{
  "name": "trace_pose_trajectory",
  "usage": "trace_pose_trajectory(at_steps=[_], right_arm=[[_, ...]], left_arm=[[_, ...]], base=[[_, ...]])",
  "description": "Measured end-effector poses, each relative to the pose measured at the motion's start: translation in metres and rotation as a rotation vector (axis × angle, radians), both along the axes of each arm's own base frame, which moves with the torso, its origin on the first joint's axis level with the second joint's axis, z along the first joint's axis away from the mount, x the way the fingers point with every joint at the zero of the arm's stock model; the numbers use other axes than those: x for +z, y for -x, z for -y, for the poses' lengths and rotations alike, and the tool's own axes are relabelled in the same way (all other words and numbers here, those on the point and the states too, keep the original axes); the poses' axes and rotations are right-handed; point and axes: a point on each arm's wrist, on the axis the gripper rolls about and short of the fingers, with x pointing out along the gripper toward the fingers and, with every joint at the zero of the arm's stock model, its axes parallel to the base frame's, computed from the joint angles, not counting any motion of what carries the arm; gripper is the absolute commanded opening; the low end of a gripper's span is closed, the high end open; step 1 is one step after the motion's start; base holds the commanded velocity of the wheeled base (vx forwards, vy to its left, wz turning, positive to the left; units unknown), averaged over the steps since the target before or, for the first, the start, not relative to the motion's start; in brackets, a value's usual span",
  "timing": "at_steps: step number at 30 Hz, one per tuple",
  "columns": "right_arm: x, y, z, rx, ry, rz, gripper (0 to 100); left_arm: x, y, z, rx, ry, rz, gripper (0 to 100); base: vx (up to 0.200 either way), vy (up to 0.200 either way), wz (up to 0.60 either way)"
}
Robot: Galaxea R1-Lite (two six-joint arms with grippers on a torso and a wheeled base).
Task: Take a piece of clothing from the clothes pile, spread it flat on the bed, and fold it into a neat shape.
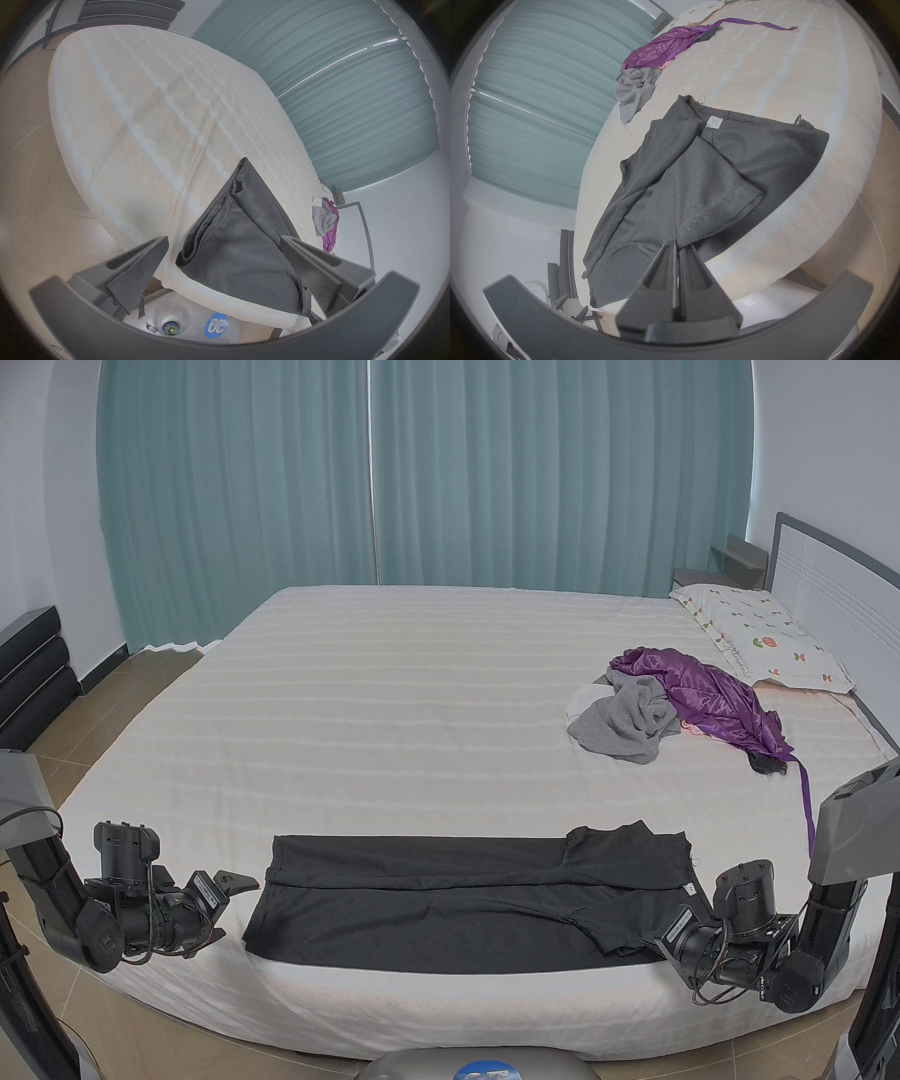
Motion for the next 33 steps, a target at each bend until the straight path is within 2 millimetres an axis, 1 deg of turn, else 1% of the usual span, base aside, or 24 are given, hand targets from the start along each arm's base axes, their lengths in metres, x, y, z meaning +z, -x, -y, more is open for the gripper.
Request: trace_pose_trajectory(at_steps=[6, 11, 13, 15, 18, 25, 29, 33], right_arm=[[-0.009, 0.003, 0.001, 0.027, 0.043, -0.033, 100], [-0.007, 0.004, 0.003, 0.023, 0.044, -0.026, 100], [-0.002, 0.003, 0.004, 0.017, 0.038, -0.005, 100], [0.007, 0.002, 0.007, 0.007, 0.028, 0.03, 100], [0.021, 0.001, 0.011, -0.001, 0.028, 0.078, 100], [0.051, 0.004, 0.028, -0.023, 0.051, 0.135, 100], [0.064, 0.001, 0.033, -0.022, 0.031, 0.187, 100], [0.065, -0.006, 0.032, -0.007, 0.013, 0.202, 100]], left_arm=[[0.0, 0.0, 0.0, 0.0, 0.0, 0.0, 100], [0.001, 0.0, 0.0, 0.001, -0.002, 0.002, 100], [0.001, 0.0, 0.0, 0.002, -0.003, 0.003, 100], [0.001, 0.0, 0.0, 0.003, -0.003, 0.005, 100], [0.002, -0.001, 0.0, 0.004, -0.003, 0.008, 100], [0.005, -0.003, 0.001, 0.003, -0.008, 0.024, 100], [0.011, -0.011, 0.005, -0.008, -0.015, 0.058, 100], [0.016, -0.026, 0.015, -0.024, -0.035, 0.081, 100]], base=[[0.0, 0.0, 0.0], [0.0, 0.0, 0.0], [0.0, 0.0, 0.0], [0.0, 0.0, 0.0], [0.2, 0.0, 0.0], [0.0, 0.0, 0.0], [0.0, 0.0, 0.0], [0.0, 0.0, 0.0]])
